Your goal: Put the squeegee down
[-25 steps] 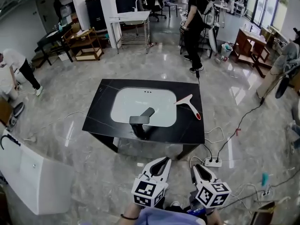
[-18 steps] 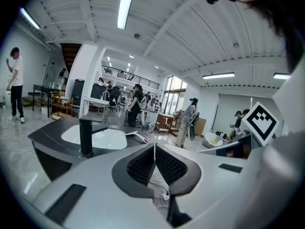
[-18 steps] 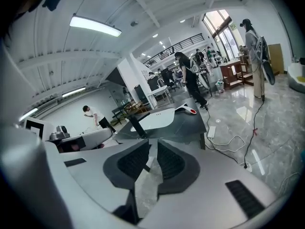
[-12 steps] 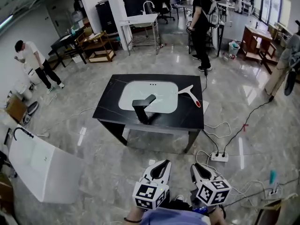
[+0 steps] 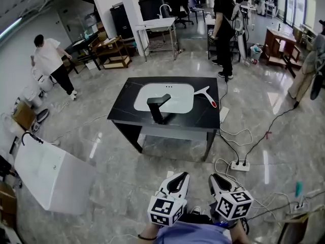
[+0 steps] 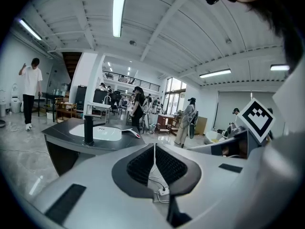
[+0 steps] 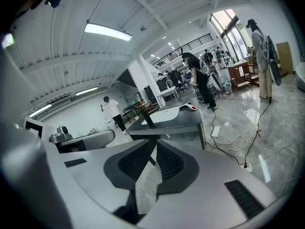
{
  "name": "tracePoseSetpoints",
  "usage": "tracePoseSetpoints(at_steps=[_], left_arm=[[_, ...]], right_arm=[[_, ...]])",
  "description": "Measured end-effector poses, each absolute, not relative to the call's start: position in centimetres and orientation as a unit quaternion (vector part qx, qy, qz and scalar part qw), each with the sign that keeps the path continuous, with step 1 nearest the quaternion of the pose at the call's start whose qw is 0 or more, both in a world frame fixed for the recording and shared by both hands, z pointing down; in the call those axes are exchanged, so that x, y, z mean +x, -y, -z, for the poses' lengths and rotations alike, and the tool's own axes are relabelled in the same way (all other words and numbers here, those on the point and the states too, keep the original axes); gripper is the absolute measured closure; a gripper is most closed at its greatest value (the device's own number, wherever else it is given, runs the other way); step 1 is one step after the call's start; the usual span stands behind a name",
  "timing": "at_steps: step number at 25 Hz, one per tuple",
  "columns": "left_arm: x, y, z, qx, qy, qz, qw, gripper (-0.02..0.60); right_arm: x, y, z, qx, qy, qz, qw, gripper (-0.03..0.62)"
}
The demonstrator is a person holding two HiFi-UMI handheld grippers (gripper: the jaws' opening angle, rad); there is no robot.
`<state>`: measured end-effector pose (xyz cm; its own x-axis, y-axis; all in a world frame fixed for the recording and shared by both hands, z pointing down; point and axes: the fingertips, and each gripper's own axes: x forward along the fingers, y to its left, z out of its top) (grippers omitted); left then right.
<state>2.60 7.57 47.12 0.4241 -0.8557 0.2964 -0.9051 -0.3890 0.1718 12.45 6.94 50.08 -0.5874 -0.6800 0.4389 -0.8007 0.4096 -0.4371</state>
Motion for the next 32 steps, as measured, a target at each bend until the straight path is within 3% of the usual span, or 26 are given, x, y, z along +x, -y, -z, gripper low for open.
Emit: tracePoseSetpoints(at_steps=[32], left_arm=[[3.2, -12.0, -46.2, 0.831, 0.532, -0.094, 0.129, 0.560]], right_arm=[[11.3, -10.7, -48.8, 0.419, 0.865, -0.240, 0.137, 0.546]])
